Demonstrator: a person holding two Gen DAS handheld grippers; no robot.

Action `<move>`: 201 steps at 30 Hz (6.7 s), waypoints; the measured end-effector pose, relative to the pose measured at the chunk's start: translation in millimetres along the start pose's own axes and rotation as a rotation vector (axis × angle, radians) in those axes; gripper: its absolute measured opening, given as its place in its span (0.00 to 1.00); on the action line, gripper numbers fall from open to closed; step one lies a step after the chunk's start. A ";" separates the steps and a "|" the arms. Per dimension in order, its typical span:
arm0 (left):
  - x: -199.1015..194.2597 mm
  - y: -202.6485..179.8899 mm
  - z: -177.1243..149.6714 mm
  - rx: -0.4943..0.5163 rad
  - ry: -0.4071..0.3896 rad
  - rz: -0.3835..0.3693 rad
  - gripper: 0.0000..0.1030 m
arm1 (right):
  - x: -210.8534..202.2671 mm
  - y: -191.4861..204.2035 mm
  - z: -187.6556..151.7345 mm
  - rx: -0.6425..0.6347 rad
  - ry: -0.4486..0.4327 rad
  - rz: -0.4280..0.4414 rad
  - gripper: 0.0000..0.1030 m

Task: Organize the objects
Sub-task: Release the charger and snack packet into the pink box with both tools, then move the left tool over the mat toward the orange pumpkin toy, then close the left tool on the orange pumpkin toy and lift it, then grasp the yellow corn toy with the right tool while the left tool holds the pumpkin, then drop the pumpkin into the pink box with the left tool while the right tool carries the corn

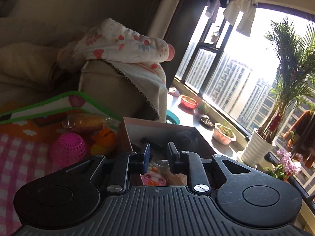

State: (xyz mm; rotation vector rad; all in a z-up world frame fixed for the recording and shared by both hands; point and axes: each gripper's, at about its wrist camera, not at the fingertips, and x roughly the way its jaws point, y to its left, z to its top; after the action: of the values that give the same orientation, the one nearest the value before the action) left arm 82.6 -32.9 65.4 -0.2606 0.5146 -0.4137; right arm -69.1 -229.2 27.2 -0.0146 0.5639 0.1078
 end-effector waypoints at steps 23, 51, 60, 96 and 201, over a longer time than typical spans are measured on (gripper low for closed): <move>-69.8 66.9 -77.9 -0.026 0.110 -0.012 0.21 | 118.9 24.9 159.5 -0.024 0.043 -0.021 0.97; 6.8 86.9 -3.4 -0.072 0.065 0.161 0.21 | 80.2 -1.5 27.5 0.066 0.044 -0.134 1.00; 74.6 99.2 63.9 -0.054 -0.036 0.187 0.21 | 85.1 -10.8 28.1 0.123 0.062 -0.116 1.00; -71.8 60.4 -42.3 0.094 0.141 -0.006 0.22 | 82.5 -19.4 26.3 0.199 0.029 -0.158 1.00; -83.0 0.3 -95.7 0.124 0.266 -0.045 0.56 | -11.1 15.3 -4.7 -0.006 0.055 0.050 0.30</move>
State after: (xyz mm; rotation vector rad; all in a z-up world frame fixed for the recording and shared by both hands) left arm -33.2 -8.9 19.7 -0.0979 0.7415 -0.5262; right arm -82.5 -215.2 29.4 -0.0096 0.6186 0.1586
